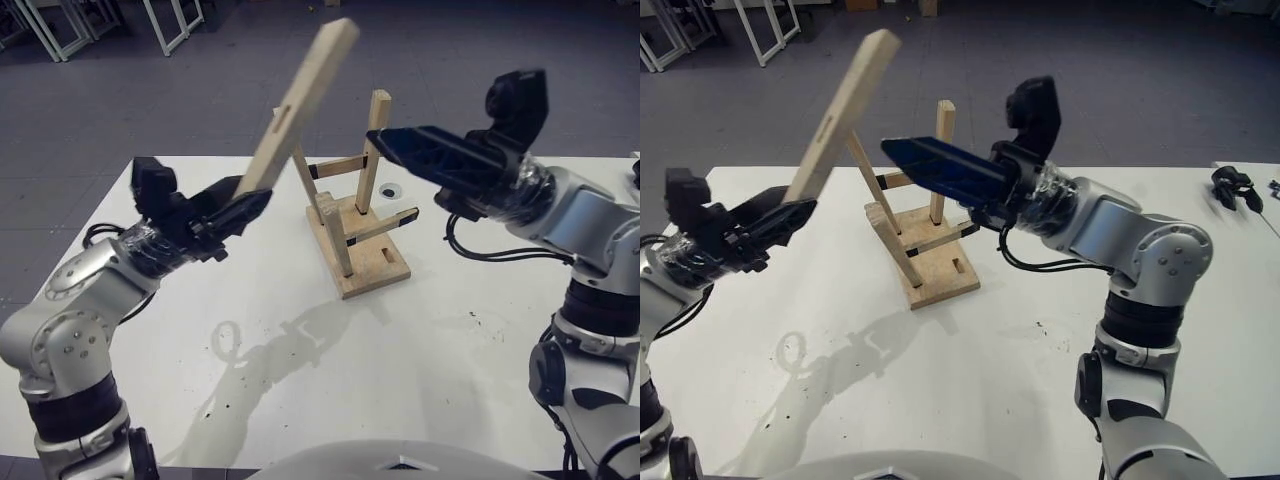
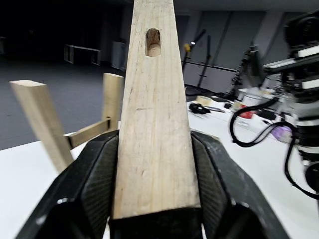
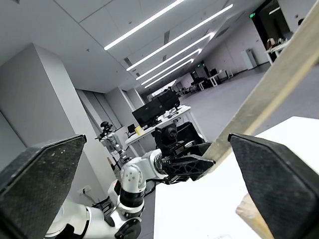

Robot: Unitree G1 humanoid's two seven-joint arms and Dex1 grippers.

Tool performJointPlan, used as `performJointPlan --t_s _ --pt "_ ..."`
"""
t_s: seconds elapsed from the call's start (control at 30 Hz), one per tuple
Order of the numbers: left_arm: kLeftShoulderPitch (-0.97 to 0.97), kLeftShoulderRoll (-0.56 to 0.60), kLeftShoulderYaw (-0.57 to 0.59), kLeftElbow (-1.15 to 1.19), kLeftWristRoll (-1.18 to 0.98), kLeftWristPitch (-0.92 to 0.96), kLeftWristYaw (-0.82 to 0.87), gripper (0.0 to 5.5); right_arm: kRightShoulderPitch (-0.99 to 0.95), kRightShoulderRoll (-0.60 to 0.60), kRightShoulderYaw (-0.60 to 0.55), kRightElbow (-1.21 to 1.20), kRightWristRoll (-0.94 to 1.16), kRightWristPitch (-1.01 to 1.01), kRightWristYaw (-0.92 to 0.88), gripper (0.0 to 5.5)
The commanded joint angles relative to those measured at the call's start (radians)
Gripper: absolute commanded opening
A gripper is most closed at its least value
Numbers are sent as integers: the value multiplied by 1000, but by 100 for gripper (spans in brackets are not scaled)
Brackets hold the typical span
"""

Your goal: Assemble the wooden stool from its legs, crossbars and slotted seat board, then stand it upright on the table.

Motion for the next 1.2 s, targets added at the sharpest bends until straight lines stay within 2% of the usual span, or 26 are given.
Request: performJointPlan --t_s 0.03,0.2,0.37,0.47,0.57,0.77,1.0,1.2 --pt "-94 45 -77 -14 -96 44 -64 206 -3 3 48 16 3 -20 -5 527" --pt "-167 37 -105 11 -143 51 -28 206 -7 -22 90 27 -21 -14 16 527" --pt "-200 25 -67 79 -133 31 54 204 15 -77 113 7 -48 1 58 527" --pt "-200 23 -39 75 -213 36 68 204 4 -98 110 13 -59 -8 73 527" --pt "-162 57 -51 31 -298 69 24 204 -22 -94 108 34 -75 -26 76 527" --pt "-104 115 -113 -1 -331 113 -22 204 -66 -81 112 22 -55 -34 117 527" --pt "-108 138 -106 -18 -431 107 -4 204 -83 -144 122 -16 -122 -9 311 402" --pt "-130 152 -108 -18 -532 86 46 204 -99 -130 133 -16 -187 -27 337 302"
